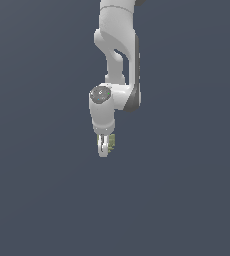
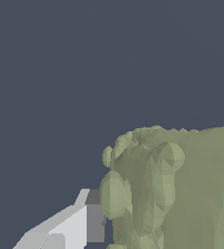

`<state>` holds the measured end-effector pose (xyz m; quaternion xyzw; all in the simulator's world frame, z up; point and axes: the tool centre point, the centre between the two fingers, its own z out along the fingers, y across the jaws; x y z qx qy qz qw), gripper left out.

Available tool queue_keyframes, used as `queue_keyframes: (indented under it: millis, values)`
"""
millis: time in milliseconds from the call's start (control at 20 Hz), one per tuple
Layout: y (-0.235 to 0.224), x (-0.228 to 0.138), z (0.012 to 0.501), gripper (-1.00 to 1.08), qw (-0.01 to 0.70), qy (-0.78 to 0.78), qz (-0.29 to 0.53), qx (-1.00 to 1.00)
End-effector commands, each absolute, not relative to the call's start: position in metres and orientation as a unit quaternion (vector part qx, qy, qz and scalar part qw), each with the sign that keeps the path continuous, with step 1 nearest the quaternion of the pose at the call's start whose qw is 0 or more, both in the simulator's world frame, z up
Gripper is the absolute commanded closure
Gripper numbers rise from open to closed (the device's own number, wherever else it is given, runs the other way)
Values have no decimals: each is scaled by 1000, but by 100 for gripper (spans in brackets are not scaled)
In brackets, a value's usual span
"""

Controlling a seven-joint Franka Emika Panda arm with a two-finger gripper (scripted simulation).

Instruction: Pick up the object and move it to a goal position.

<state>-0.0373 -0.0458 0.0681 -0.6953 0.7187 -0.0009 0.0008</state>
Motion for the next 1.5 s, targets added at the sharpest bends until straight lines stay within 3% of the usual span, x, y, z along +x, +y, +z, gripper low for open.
queue_keyframes:
  millis: [0, 600, 1450]
  values:
    - [-46, -38, 67, 108, 0, 719, 0, -695]
    - [-37, -19, 94, 108, -1, 719, 0, -695]
    - [1, 62, 203, 108, -1, 719, -1, -695]
